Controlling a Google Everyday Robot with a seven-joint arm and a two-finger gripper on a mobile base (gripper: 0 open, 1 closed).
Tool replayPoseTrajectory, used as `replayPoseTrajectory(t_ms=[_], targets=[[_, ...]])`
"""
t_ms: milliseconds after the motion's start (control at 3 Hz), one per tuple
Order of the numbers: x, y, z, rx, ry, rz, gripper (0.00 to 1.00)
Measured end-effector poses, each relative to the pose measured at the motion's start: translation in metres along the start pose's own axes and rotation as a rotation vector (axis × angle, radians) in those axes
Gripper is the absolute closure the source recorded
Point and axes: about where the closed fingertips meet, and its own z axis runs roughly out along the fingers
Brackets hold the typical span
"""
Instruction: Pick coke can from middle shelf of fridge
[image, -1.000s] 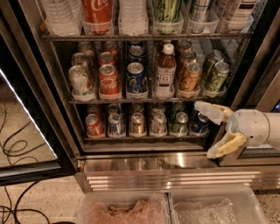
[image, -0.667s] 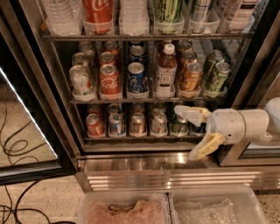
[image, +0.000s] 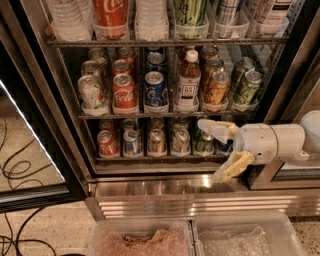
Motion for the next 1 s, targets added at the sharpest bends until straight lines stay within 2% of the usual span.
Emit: replayPoseTrajectory(t_ms=[333,667,1000], targets=[[-0.003,0.013,0.008,0.085,0.05,-0.104,0.0],[0.002,-0.001,0.007,0.161,0.065,-0.154,0.0],[0.002,-0.002,0.007,0.161,0.064,-0.154,0.0]])
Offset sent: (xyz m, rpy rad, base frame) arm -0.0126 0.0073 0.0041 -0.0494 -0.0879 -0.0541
